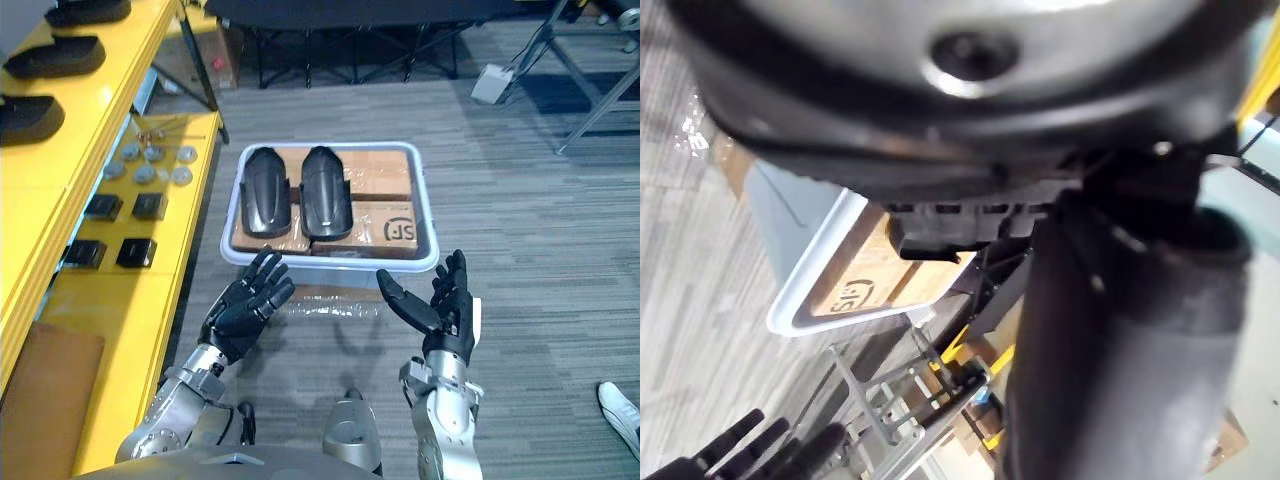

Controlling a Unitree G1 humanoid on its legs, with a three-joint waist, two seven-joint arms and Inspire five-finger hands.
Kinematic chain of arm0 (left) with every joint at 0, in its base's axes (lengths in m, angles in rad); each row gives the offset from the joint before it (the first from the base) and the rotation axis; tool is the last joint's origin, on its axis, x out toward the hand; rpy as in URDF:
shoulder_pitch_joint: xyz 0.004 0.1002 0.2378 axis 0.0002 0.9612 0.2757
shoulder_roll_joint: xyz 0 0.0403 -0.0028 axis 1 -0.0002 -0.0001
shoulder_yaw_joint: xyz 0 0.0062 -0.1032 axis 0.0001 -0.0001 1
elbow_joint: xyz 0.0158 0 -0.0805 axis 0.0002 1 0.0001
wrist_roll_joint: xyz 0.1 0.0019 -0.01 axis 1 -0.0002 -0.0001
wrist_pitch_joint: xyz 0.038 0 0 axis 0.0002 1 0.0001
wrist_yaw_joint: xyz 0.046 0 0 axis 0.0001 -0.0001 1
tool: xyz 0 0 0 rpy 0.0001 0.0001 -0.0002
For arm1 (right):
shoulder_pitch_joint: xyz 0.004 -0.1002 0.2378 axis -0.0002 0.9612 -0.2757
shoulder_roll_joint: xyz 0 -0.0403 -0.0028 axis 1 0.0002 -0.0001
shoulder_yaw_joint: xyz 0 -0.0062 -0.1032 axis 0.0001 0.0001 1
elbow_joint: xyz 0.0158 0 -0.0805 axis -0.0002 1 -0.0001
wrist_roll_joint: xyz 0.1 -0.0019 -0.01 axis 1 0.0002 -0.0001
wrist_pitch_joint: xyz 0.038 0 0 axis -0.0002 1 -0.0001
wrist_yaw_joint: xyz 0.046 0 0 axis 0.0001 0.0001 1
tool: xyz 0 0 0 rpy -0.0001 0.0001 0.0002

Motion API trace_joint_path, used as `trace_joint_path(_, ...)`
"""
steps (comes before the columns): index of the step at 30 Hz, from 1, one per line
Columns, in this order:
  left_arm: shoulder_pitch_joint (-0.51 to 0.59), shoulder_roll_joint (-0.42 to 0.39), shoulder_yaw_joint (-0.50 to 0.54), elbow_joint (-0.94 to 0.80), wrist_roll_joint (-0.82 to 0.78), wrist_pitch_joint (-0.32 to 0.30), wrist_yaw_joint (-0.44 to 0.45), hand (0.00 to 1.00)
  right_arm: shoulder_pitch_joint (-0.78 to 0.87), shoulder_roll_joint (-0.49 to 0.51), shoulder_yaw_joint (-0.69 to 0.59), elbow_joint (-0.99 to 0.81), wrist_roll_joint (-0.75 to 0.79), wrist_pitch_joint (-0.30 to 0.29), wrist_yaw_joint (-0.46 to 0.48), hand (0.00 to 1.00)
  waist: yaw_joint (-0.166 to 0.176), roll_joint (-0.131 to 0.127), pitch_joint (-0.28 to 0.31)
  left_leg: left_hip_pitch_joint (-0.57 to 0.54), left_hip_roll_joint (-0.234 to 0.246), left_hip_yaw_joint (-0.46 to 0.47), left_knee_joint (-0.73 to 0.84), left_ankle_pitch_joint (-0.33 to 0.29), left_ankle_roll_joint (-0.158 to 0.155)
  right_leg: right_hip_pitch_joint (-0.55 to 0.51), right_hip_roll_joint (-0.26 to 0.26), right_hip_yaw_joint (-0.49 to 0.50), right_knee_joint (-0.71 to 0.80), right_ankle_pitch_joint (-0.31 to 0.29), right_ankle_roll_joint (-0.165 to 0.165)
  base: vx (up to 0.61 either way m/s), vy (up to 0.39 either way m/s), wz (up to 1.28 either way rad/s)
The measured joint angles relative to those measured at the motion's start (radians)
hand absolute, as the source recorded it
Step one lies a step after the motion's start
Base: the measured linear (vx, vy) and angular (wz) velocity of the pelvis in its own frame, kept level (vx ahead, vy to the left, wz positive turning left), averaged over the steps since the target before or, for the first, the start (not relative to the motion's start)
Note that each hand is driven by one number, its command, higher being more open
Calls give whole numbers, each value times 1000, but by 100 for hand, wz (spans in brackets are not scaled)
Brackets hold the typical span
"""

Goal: Walk over and take three plastic housings, then place them on the shelf

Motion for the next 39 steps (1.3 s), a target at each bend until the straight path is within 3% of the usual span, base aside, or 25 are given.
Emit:
trace_joint_path(2, -19, 36, 1, 0, 11, 8, 0, 100, -108, 1, -29, 148, -7, 13, -43, 100, 11, -14, 25, -13, -18, -2, 24, -4, 10, 25, -15, -3, -52, 43, 15, -72, 176, 5)
trace_joint_path(7, -111, 45, 51, 0, 41, 19, 39, 100, -303, -22, -125, 232, -44, 52, -128, 100, 26, -6, 106, -120, -30, -46, 131, -23, 33, 32, -17, -43, -125, 111, 27, -123, 123, 24)
trace_joint_path(16, -158, 67, 73, 175, 93, 47, 51, 100, -690, -303, -157, 517, -40, 121, -206, 100, 117, -8, 127, -303, -47, -123, 193, 11, 42, -52, -1, -111, -169, 170, 21, -86, 62, 23)
trace_joint_path(18, -155, 67, 64, 237, 115, 47, 44, 100, -792, -402, -156, 618, -39, 123, -207, 100, 141, 10, 142, -323, -50, -136, 200, 15, 43, -60, 0, -126, -168, 172, 22, -3, 30, 19)
trace_joint_path(24, -169, 63, 39, 314, 122, 40, 25, 100, -987, -565, -121, 802, -40, 163, -211, 100, 179, 64, 166, -377, -64, -167, 228, 21, 45, -87, -3, -153, -163, 177, 25, 2, 39, 14)
trace_joint_path(30, -208, 33, -4, 428, 114, -15, 13, 100, -1147, -675, -50, 971, -27, 286, -210, 100, 226, 130, 193, -458, -65, -184, 262, 24, 50, -158, -4, -165, -130, 179, 27, -25, 35, 4)
trace_joint_path(36, -252, -1, -12, 471, 76, -56, 16, 100, -1205, -723, -33, 1036, 70, 416, -173, 100, 266, 160, 201, -529, -67, -182, 277, 37, 58, -243, -17, -162, -86, 178, 29, -29, 30, -3)
trace_joint_path(39, -274, -10, -13, 477, 69, -65, 36, 100, -1215, -750, 5, 1043, 69, 443, -149, 100, 276, 160, 201, -569, -69, -185, 285, 44, 59, -291, -23, -164, -53, 171, 29, -23, 6, 2)
